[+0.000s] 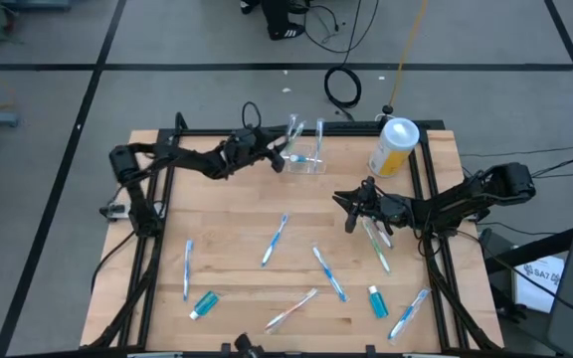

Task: Pick & Place toothbrushing station
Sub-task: Put the mouthwash into the transparent organizer

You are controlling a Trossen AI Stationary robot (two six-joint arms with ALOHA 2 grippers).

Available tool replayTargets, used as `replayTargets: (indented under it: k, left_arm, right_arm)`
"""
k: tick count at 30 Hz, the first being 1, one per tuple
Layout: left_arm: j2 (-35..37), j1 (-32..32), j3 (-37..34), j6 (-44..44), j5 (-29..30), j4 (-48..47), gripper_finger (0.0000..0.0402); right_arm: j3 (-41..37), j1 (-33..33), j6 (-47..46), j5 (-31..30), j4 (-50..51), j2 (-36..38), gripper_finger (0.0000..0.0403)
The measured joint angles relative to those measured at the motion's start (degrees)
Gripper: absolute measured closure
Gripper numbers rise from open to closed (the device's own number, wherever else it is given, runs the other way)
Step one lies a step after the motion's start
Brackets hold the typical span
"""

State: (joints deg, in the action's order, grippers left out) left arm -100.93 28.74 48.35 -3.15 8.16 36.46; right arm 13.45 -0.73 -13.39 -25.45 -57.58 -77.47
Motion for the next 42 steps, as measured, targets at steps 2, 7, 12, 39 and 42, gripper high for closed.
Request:
replayTargets:
  k: [2,7,12,39,42]
  left_arm:
    - [4.34,-0.46,-0.01,-0.2,0.42,-4.6,0.0225]
    - [15.6,-2.64,-0.01,-0.09,0.07,-15.44,0.0224]
    - [25.26,-5.84,0.01,1.63,-5.14,-28.27,0.0224]
    - [34.48,-46.43,0.08,-39.41,-0.84,-76.62,0.0224]
    - [32.65,-52.27,0.08,-48.23,-0.76,-76.63,0.0224]
  right_arm:
    - [0.02,0.0,1.53,-0.04,0.07,0.0,0.0341]
    - [0.02,0.0,2.1,-0.02,0.12,0.0,0.0324]
    - [0.02,0.0,1.98,-0.02,0.04,0.0,0.0287]
    - [0.02,-0.02,3.25,0.02,0.13,-0.02,0.0258]
    - [0.04,-0.01,6.28,0.02,0.02,-0.02,0.0257]
